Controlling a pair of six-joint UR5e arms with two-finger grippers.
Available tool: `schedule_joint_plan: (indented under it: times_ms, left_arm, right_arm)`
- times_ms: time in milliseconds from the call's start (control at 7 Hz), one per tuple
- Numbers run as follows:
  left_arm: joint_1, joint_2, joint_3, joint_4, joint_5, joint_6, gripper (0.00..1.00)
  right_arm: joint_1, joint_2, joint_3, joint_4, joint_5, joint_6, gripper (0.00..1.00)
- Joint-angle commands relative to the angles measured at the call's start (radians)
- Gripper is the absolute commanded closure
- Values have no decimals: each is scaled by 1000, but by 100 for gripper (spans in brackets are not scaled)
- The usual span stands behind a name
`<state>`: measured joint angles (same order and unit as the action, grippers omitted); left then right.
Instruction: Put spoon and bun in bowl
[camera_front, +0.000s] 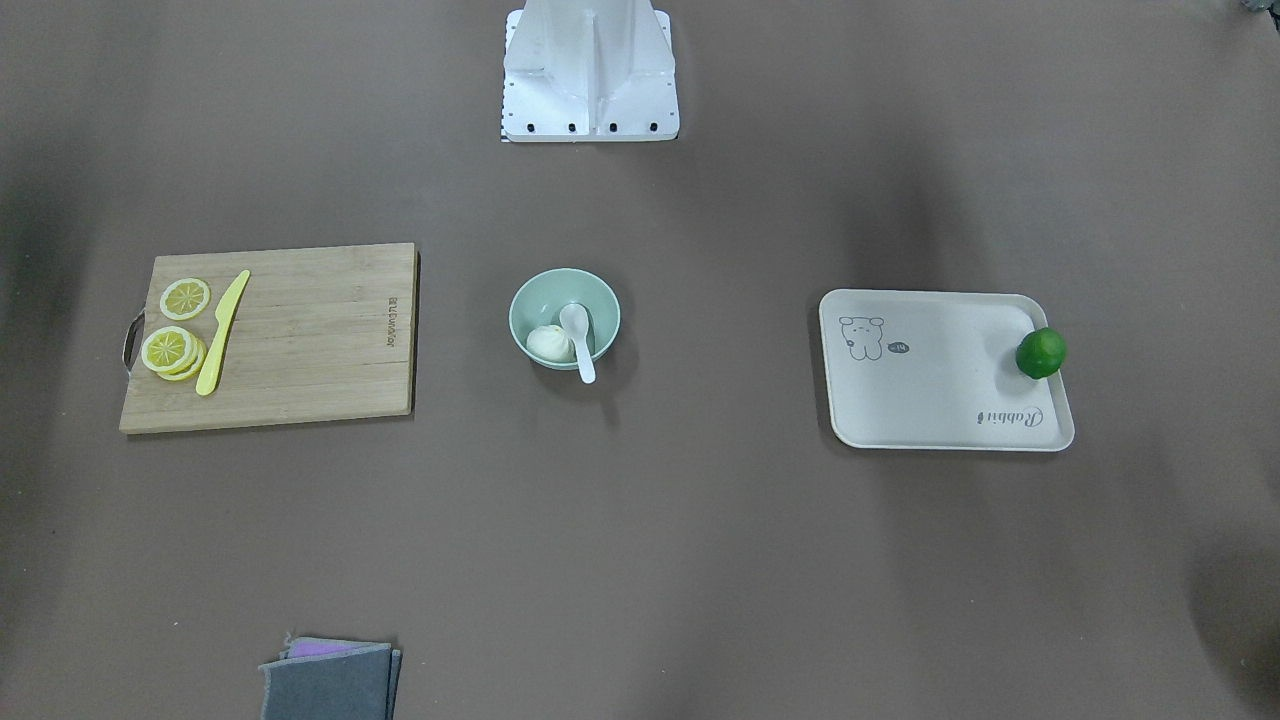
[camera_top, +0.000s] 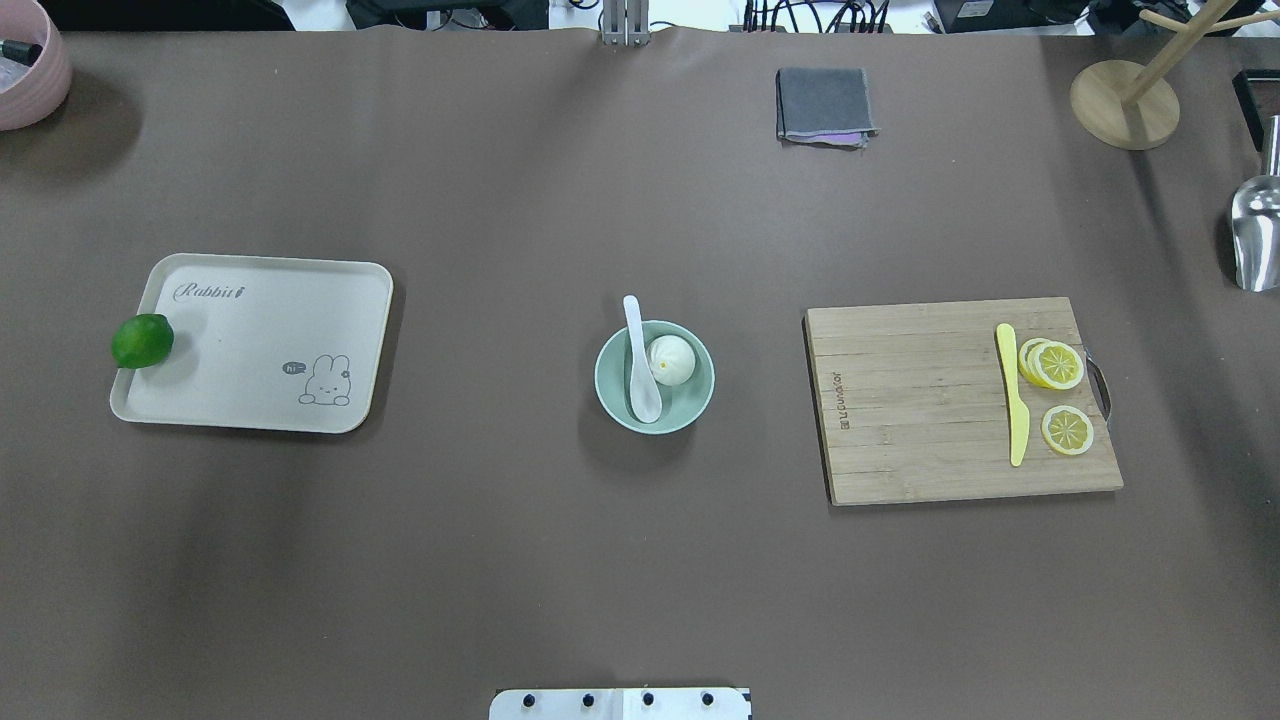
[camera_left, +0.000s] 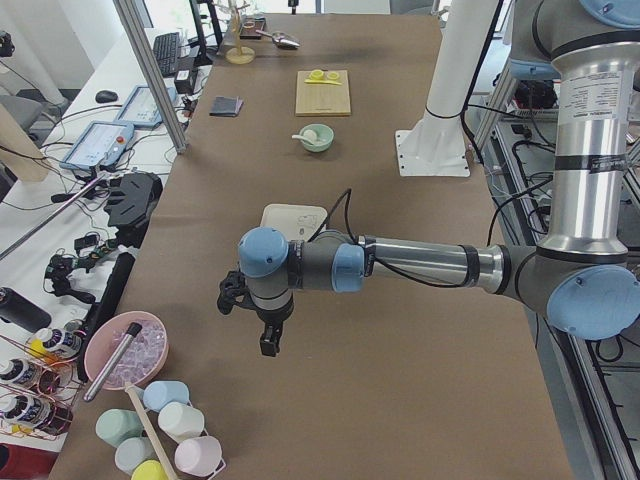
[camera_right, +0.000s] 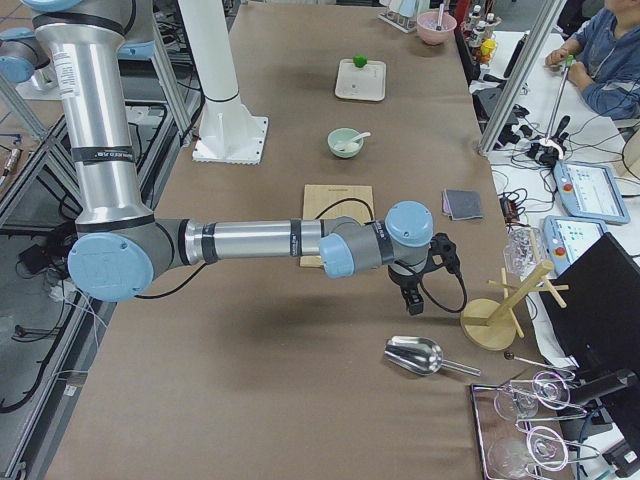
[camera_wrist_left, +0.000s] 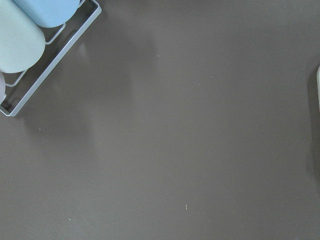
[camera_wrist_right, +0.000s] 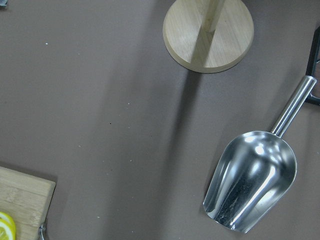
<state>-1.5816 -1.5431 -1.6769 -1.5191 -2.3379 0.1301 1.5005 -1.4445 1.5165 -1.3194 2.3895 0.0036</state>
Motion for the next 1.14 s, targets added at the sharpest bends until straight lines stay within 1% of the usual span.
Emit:
schedule_joint_plan:
  times_ms: [0, 143, 286, 429, 857, 1000]
  left_arm:
    - [2, -23, -4, -4, -4, -1, 1]
    - [0, -28, -13, -4, -9, 0, 1]
    - [0, -13, -21, -4, -9, 2, 1]
    - [0, -12, -29, -3, -9, 2, 1]
    - [2, -17, 2, -6, -6, 9, 1]
    - [0, -12, -12, -6, -9, 13, 1]
  right_arm:
    - [-2, -13, 1, -27, -7, 1, 0]
    - [0, -13, 11, -29, 2, 4, 0]
    - [-3, -14, -1, -27, -13, -4, 0]
    - [-5, -11, 11, -27, -16, -4, 0]
    - [-5, -10, 11, -24, -18, -5, 0]
    - [1, -13, 14, -17, -12, -5, 0]
